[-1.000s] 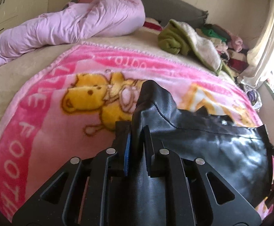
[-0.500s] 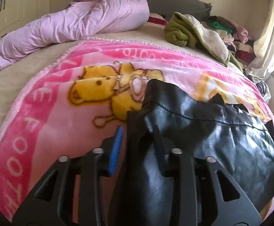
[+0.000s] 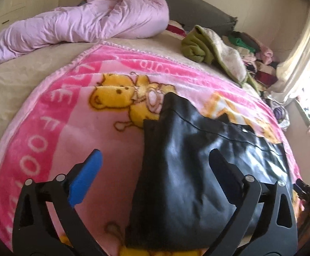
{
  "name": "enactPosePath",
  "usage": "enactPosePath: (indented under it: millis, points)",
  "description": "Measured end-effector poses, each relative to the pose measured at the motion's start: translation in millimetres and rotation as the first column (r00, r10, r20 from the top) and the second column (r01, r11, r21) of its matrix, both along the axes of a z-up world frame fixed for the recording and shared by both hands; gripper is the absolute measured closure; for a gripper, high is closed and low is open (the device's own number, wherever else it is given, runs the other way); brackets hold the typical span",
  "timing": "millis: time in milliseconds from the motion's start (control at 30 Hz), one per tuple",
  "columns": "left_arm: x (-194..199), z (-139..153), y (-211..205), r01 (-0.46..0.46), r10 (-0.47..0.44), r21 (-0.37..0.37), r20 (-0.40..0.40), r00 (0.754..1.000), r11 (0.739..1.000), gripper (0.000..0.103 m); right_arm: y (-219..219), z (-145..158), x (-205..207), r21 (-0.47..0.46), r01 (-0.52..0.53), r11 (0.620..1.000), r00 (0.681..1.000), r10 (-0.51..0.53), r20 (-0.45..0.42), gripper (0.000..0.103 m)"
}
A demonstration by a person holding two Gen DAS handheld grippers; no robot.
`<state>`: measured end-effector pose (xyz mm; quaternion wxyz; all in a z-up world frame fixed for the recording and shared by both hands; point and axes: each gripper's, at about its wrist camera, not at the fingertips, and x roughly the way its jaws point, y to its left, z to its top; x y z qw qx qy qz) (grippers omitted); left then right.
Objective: Fold large clothes
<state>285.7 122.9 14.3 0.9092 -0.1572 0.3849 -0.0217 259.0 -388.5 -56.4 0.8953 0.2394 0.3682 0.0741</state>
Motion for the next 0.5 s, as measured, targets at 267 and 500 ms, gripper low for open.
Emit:
enactPosePath:
  millis: [267, 500]
  points:
    - [-32.0, 7.9, -10.5, 0.024, -0.025, 0.055, 0.01, 1.0, 0.998, 0.009, 6.5, 7.1, -34.6, -0.019, -0.045, 0.999, 0.999, 0.045, 0.026, 0.025]
    - [-37.5, -25.3, -7.7, 0.016, -0.01, 0.058, -0.096, 0.995, 0.998, 0.009, 11.1, 3.0, -44.5, -0.034, -0.062, 0.998, 0.998, 0.062, 0.008, 0.02]
